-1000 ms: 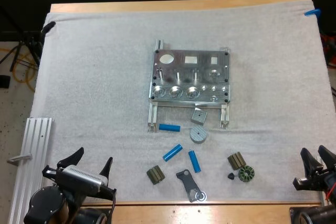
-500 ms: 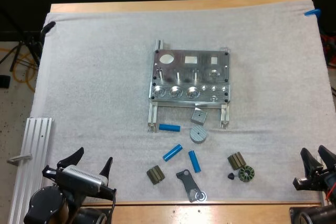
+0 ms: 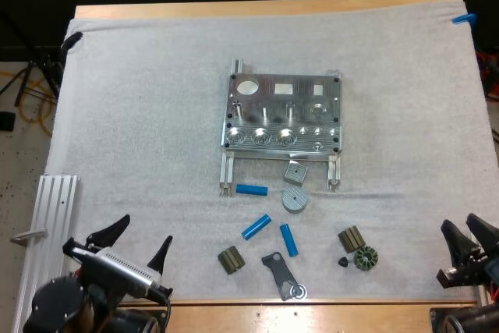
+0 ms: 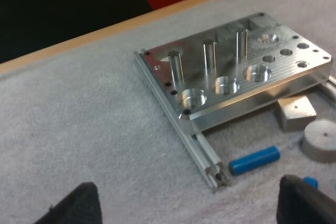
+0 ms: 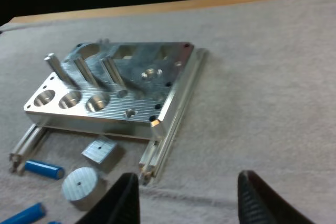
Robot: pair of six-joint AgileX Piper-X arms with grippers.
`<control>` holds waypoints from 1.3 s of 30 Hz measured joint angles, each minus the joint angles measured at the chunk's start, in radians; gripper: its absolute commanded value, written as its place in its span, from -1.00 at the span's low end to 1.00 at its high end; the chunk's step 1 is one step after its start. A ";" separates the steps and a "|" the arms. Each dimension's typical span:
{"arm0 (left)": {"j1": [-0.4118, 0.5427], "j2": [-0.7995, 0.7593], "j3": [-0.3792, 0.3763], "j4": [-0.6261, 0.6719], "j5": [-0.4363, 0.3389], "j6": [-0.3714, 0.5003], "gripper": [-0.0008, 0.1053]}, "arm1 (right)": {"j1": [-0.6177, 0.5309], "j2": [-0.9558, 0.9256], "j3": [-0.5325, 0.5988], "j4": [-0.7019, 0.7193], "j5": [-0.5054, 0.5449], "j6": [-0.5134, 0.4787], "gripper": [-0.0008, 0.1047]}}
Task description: Load cells from right to left
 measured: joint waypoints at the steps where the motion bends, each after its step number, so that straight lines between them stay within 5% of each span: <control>1: 0.000 0.010 -0.006 0.000 0.001 0.019 0.29 | 0.000 0.014 -0.007 0.000 -0.010 0.001 -0.17; 9: 0.000 0.183 -0.052 0.000 0.053 0.154 0.29 | 0.000 0.202 -0.097 0.002 -0.230 0.024 -0.17; 21: -0.033 0.314 -0.056 0.000 0.167 0.187 0.28 | 0.000 0.423 -0.194 0.093 -0.477 0.030 -0.17; 30: -0.215 0.378 -0.056 0.000 0.129 0.193 0.28 | 0.000 0.483 -0.195 0.106 -0.516 0.030 -0.17; 39: -0.261 0.554 -0.056 -0.045 0.116 0.193 0.28 | 0.000 0.482 -0.196 0.106 -0.566 0.030 -0.17</control>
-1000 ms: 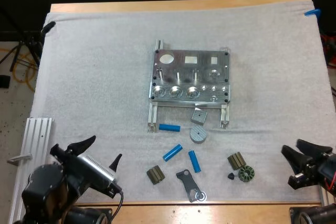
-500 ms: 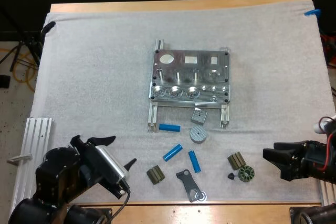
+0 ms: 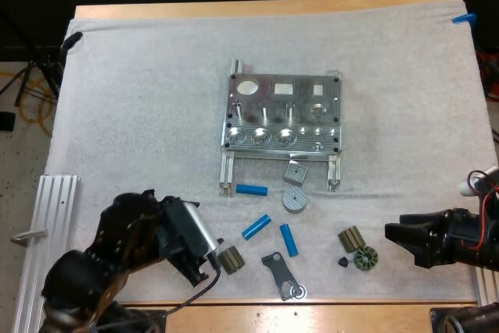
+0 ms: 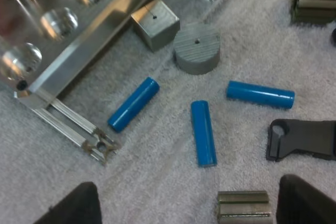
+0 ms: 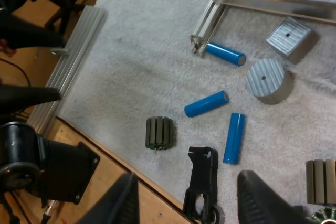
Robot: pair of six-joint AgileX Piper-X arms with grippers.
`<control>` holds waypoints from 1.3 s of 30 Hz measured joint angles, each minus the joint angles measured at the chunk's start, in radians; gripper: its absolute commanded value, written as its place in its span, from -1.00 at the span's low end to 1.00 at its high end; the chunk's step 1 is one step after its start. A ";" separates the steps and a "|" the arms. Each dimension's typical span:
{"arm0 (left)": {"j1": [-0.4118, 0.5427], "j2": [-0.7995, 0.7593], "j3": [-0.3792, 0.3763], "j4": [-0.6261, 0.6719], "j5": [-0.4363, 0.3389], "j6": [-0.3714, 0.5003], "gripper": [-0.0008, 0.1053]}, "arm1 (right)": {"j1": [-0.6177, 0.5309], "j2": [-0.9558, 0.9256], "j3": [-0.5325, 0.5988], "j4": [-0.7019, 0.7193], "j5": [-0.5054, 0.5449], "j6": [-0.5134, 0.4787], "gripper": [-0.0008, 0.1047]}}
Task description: Load cells from right to left
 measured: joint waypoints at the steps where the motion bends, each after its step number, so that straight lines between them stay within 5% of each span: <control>1: -0.002 0.011 0.000 -0.005 0.000 0.000 0.28 | 0.000 0.000 0.000 0.000 0.000 0.000 -0.17; 5: -0.048 0.084 0.000 -0.057 -0.015 0.000 0.28 | 0.000 0.000 0.000 0.000 0.000 0.000 -0.17; 12: -0.128 0.249 -0.004 -0.081 -0.156 0.000 0.28 | 0.000 0.000 0.000 0.000 0.000 0.000 -0.17; 23: -0.161 0.504 -0.004 -0.135 -0.138 -0.140 0.28 | 0.000 0.000 0.000 0.000 0.006 0.000 -0.17; 39: -0.161 0.689 -0.005 -0.291 -0.105 -0.158 0.28 | 0.000 0.075 0.000 -0.054 0.004 0.000 -0.17</control>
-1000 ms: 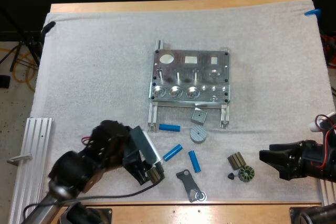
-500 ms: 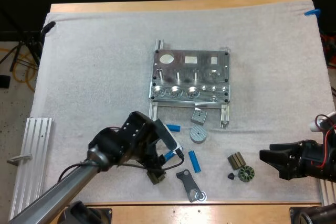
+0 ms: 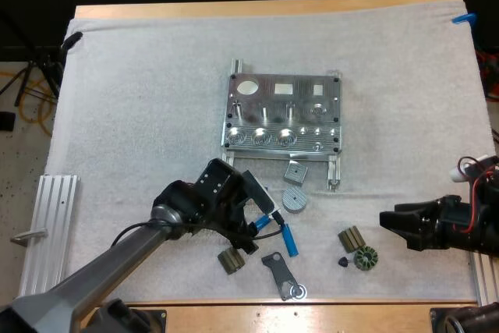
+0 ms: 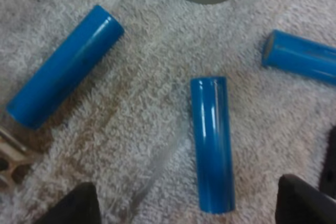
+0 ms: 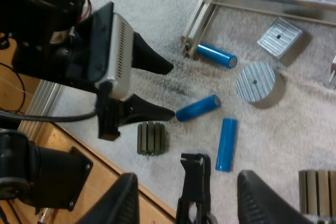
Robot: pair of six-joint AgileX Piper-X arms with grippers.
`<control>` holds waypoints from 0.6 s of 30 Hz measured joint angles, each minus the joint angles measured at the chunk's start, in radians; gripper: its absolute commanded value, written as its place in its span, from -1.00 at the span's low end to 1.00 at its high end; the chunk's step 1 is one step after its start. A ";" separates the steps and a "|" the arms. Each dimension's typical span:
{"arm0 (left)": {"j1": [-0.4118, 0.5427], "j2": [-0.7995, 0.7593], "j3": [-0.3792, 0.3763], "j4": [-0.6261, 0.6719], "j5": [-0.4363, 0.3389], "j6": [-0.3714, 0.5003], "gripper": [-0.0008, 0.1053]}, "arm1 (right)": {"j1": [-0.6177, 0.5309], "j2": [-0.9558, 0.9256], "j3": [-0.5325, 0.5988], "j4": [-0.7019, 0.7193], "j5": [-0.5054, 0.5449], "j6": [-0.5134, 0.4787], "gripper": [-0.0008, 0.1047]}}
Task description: Load cells from right to left
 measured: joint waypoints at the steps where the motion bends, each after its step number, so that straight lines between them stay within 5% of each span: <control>1: 0.000 0.008 0.000 -0.002 0.000 0.000 0.28 | 0.000 0.000 0.000 -0.004 -0.002 0.000 -0.17; 18: 0.000 0.162 -0.007 -0.027 0.018 -0.004 0.23 | 0.000 0.000 0.000 -0.029 -0.003 0.000 -0.17</control>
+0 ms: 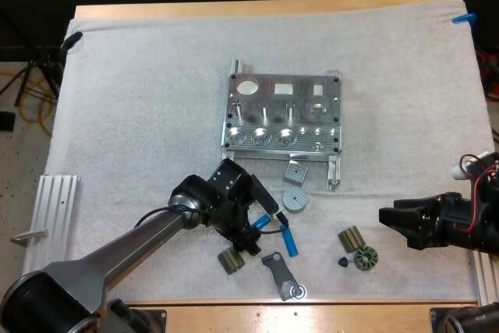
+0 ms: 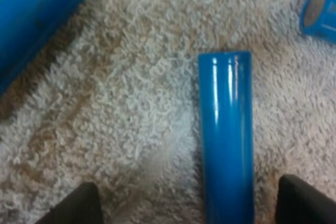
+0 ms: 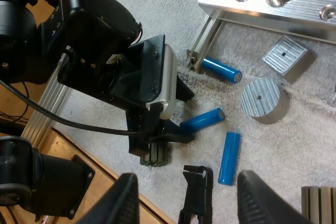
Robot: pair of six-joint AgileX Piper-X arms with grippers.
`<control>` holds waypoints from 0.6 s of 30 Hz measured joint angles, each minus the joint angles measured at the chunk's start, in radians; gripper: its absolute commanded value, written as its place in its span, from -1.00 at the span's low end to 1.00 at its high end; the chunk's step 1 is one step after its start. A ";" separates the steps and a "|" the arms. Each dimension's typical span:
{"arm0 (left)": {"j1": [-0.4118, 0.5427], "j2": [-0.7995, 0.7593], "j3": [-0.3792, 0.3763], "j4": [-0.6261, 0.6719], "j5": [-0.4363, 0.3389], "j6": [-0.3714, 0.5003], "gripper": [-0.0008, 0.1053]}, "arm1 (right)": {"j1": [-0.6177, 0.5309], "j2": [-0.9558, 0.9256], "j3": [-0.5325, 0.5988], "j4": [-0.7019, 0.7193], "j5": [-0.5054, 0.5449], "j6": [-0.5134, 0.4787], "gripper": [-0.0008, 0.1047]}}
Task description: Load cells from right to left
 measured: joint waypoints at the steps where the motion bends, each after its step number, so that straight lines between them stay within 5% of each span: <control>1: 0.000 0.000 0.000 0.000 0.000 0.000 0.19 | 0.000 0.000 0.000 0.000 0.000 0.000 -0.17; 9: 0.002 0.008 0.000 -0.016 0.009 -0.002 -0.76 | 0.000 0.000 0.000 0.000 0.000 0.000 -0.17; 12: 0.002 0.008 0.000 -0.008 0.021 -0.002 -0.98 | 0.000 0.000 0.000 0.000 0.000 0.000 -0.17; 18: 0.002 0.016 -0.021 0.025 0.035 0.006 -0.98 | 0.000 0.003 0.000 0.000 0.000 0.000 -0.17</control>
